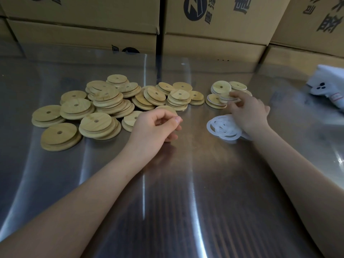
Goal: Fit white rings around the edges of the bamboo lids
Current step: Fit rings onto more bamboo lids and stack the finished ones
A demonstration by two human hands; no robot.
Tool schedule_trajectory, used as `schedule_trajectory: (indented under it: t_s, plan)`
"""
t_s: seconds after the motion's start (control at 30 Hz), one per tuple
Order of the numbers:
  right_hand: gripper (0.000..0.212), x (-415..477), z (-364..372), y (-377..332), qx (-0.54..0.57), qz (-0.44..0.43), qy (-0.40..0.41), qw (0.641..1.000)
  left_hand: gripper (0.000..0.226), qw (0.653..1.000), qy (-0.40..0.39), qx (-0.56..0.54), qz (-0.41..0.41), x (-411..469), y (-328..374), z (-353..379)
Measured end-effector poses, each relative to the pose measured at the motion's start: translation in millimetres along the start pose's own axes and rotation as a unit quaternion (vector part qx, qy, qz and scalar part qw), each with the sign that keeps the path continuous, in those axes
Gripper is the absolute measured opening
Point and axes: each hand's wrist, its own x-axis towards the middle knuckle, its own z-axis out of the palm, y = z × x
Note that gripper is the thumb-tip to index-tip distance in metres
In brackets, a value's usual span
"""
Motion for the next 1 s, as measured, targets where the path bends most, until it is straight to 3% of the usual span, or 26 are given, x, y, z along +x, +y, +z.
schedule_trajectory:
  t_s: [0.27, 0.53, 0.77, 1.0]
  plan:
    - [0.047, 5.1, 3.2, 3.3, -0.088, 0.033, -0.085, 0.992, 0.012, 1.0, -0.008, 0.006, -0.003, -0.9, 2.3, -0.3]
    - [0.048, 0.4, 0.6, -2.7, -0.107, 0.031, -0.071, 0.991, 0.012, 1.0, -0.006, 0.03, 0.008, -2.0, 3.5, 0.2]
    - [0.036, -11.9, -6.2, -22.5, -0.085, -0.038, -0.02, 0.995, 0.011, 0.968, 0.038, 0.224, 0.106, -2.3, 2.4, -1.7]
    - [0.02, -32.7, -9.8, -46.5, 0.035, -0.196, -0.043, 0.979, 0.017, 0.902, 0.109, 0.403, 0.11, 5.0, -1.1, -11.4]
